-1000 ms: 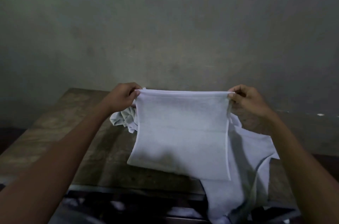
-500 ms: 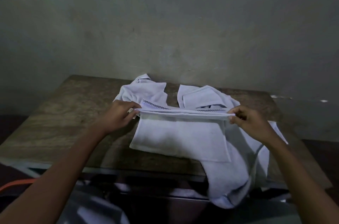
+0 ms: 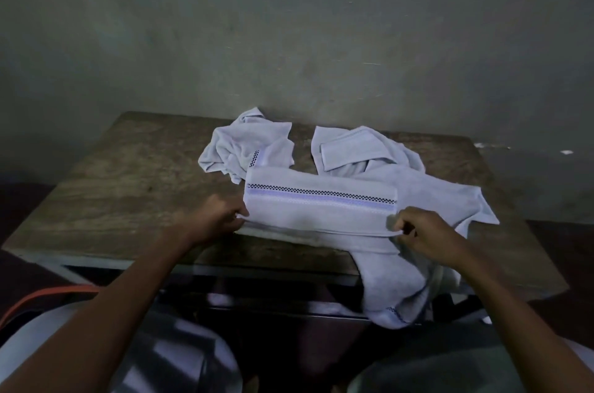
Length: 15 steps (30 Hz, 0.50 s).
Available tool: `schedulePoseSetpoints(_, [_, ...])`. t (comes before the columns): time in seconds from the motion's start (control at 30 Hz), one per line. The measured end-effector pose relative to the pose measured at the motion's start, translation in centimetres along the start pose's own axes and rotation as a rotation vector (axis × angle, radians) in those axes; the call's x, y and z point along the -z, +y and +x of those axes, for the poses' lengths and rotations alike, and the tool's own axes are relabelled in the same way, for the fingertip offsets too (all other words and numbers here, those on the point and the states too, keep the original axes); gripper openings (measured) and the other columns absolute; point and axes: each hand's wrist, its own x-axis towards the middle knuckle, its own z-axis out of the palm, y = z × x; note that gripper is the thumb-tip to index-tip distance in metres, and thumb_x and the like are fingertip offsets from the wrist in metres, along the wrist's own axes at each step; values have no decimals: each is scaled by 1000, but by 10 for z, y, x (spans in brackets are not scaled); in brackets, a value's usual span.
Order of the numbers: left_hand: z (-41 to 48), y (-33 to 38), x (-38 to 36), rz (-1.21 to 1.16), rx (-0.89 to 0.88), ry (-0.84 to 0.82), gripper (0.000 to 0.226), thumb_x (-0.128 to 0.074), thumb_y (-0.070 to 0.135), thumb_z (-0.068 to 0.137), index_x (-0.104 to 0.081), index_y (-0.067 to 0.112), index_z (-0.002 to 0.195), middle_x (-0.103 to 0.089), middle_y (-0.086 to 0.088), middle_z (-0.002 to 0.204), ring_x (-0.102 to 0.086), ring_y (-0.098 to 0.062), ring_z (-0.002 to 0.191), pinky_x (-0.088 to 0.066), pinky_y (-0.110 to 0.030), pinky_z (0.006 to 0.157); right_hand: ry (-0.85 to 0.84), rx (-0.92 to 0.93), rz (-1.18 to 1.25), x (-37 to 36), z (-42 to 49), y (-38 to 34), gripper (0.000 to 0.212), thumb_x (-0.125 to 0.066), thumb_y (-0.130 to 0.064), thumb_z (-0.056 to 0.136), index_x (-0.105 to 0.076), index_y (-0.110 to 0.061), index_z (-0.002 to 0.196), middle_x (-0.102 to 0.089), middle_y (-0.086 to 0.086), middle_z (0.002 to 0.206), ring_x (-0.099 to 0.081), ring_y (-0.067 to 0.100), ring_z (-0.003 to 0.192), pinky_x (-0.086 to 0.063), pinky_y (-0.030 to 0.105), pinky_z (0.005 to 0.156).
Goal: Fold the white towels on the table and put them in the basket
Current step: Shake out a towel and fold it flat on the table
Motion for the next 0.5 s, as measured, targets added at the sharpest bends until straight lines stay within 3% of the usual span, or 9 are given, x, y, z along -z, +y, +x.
schedulePoseSetpoints(0.1, [0,1,0,-26,-37,22,27,-50,28,68,-67,8,73,-63,8,68,-52,-9,67,-33,-13,56,9,17,-4,-5,-2,6,53,-72,6,67,-44,-39,66,-52,-10,73,-55,-8,78,-39,7,63])
schedulePoseSetpoints(0.2, [1,1,4,-73,-20,63,21,-53,29,68,-65,13,74,-59,11,72,-53,-9,66,-37,-14,57,59,45,-10,-4,-3,8,51,-72,4,66,-43,-39,66,-53,-9,74,-55,2,80,-39,12,62])
schedulePoseSetpoints(0.3, [-4,-5,5,-87,-13,5,12,-55,30,71,-61,24,80,-54,29,68,-53,-4,66,-38,-8,60,51,71,-16,-5,-7,7,50,-74,0,67,-43,-39,66,-53,-10,74,-55,8,75,-40,16,63])
schedulePoseSetpoints(0.4, [-11,-15,-1,-46,-14,-84,12,-64,26,73,-66,21,84,-65,12,81,-55,-1,65,-47,-23,62,-12,86,-49,-15,-11,8,49,-75,-4,69,-43,-41,66,-53,-13,77,-55,5,70,-45,28,65])
schedulePoseSetpoints(0.5, [-14,-16,-1,-25,4,-117,14,-67,28,74,-68,22,87,-65,10,81,-58,-6,63,-49,-29,60,0,96,-67,-21,-13,14,43,-75,-9,72,-46,-40,69,-54,-17,81,-58,11,75,-51,37,67])
